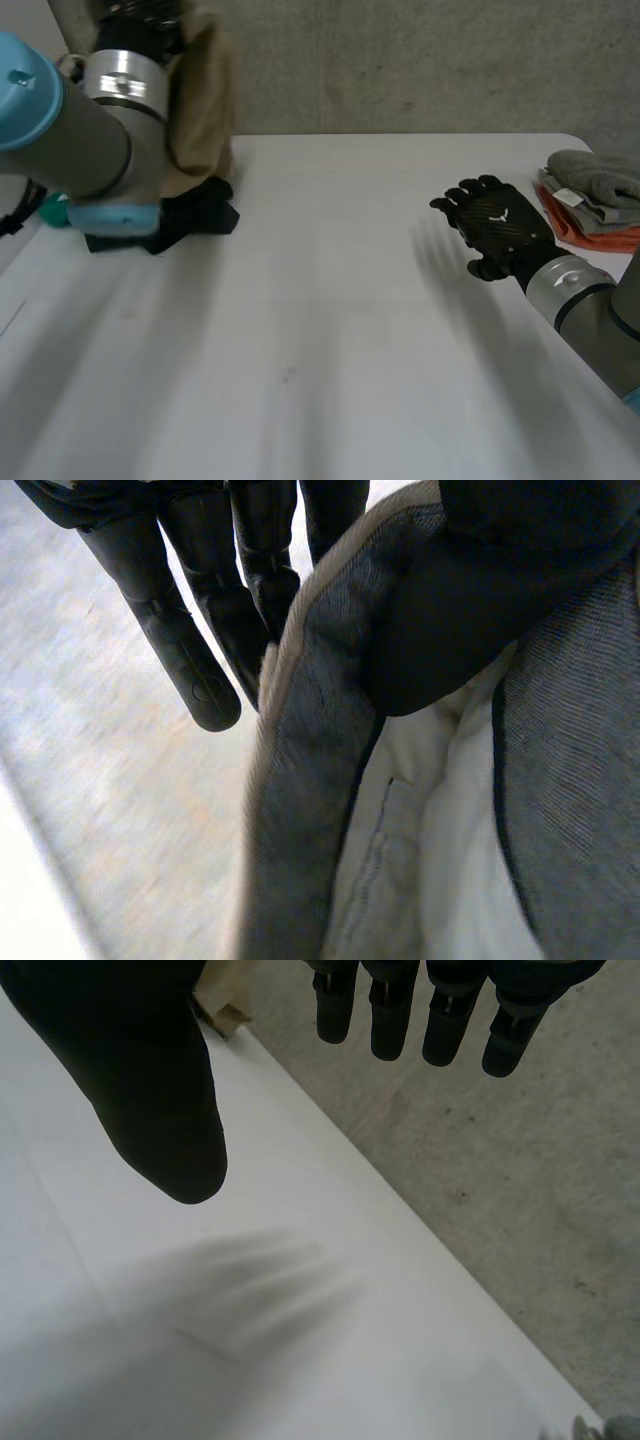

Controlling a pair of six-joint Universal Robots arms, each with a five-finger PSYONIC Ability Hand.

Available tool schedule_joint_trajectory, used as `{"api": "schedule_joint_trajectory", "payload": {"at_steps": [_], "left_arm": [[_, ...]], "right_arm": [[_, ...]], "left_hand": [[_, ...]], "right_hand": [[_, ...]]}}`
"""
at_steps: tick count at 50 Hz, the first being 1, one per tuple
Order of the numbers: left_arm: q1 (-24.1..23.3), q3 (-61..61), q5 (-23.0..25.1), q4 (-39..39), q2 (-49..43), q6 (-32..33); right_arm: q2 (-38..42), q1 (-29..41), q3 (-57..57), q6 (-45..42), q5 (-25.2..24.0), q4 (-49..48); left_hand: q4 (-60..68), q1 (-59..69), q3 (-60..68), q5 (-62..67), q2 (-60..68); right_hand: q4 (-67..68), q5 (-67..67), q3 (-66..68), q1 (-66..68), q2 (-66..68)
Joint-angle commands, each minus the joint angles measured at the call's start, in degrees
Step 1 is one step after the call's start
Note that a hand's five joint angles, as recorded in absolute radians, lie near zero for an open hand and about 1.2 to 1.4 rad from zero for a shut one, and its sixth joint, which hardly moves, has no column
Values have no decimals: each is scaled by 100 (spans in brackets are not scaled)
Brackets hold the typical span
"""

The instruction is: Fold the laundry.

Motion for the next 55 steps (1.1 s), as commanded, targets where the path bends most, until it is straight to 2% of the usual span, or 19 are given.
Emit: {"api": "schedule_joint_trajectory", "payload": {"at_steps": [1, 6, 7, 9, 10, 11, 12, 17, 26, 31, 38, 43, 48, 50, 51, 52, 53, 54, 55], "left_arm": [[-1491, -984, 17, -1136, 615, -487], [-2265, -1081, 43, -1981, -8, -1461], [-2440, -1072, 104, -2156, -244, -1881], [-2564, -1011, 131, -2324, -439, -2296], [-2582, -993, 131, -2412, -518, -2446], [-2600, -941, 131, -2560, -624, -2648], [-2600, -905, 122, -2623, -642, -2676], [-2522, -712, 43, -2922, -546, -2431], [-1063, -738, 157, -2905, 35, -876], [-589, -616, 665, -2887, -280, -234], [9, -212, 1343, -2835, -1237, 346], [159, 202, 1502, -2834, -1854, 602], [300, 404, 1651, -2834, -2417, 901], [318, 492, 1651, -2861, -2584, 1006], [309, 501, 1643, -2861, -2602, 1033], [309, 501, 1625, -2861, -2611, 1050], [283, 475, 1590, -2878, -2611, 1085], [257, 457, 1564, -2878, -2611, 1086], [213, 379, 1511, -2826, -2550, 1025]], "right_arm": [[-292, -12, 26, 41, 222, 53], [-310, -73, -35, 50, 512, 53], [-310, -91, -35, 50, 538, 53], [-310, -144, -53, 50, 600, 53], [-310, -153, -62, 50, 635, 62], [-310, -170, -62, 50, 653, 62], [-301, -170, -70, 50, 661, 62], [-292, -170, -53, 41, 670, 184], [-476, -39, -123, 173, 670, 1660], [-696, 295, -44, 709, 574, 2197], [-697, 875, 404, 912, 626, 1926], [-389, 1306, 694, 894, 697, 1477], [-91, 1543, 887, 885, 1082, 1091], [-38, 1570, 887, 859, 1197, 1046], [50, 1570, 870, 781, 1293, 1003], [50, 1570, 870, 780, 1294, 1002], [172, 1561, 818, 623, 1416, 985], [182, 1570, 800, 561, 1452, 976], [208, 1561, 773, 325, 1557, 915]], "left_hand": [[1145, 1506, 1189, 1279, 1164], [1145, 1506, 1189, 1279, 1164], [1145, 1506, 1189, 1279, 1164], [1145, 1506, 1189, 1279, 1164], [15, 376, 59, 149, 33], [-3560, -3199, -3516, -3427, -3542], [-4495, -4134, -4451, -4362, -4477], [-5581, -5219, -5537, -5447, -5562], [-5547, -5186, -5503, -5414, -5529], [-5547, -5186, -5503, -5414, -5529], [-5547, -5186, -5503, -5414, -5529], [-5481, -5119, -5437, -5347, -5462], [-5329, -4968, -5285, -5196, -5311], [-4641, -4280, -4597, -4507, -4622], [-4223, -3862, -4179, -4089, -4204], [-3669, -3308, -3625, -3536, -3651], [-2448, -2087, -2404, -2314, -2429], [-1620, -1258, -1576, -1486, -1601], [554, 915, 598, 687, 572]], "right_hand": [[-185, -3707, -192, -298, -198], [-185, -3707, -192, -298, -198], [-185, -3707, -192, -298, -198], [-185, -3707, -192, -298, -198], [-185, -3707, -192, -298, -198], [-185, -3707, -192, -298, -198], [-185, -3707, -192, -298, -198], [-185, -3707, -192, -298, -198], [-185, -3707, -192, -298, -198], [-185, -3707, -192, -298, -198], [-185, -3707, -192, -298, -198], [-185, -3707, -192, -298, -198], [-185, -3707, -192, -298, -198], [-185, -3707, -192, -298, -198], [1320, -2202, 1313, 1207, 1307], [1337, -2185, 1330, 1224, 1324], [4235, 713, 4228, 4122, 4221], [5879, 2357, 5872, 5766, 5866], [6805, 3284, 6799, 6692, 6792]]}}
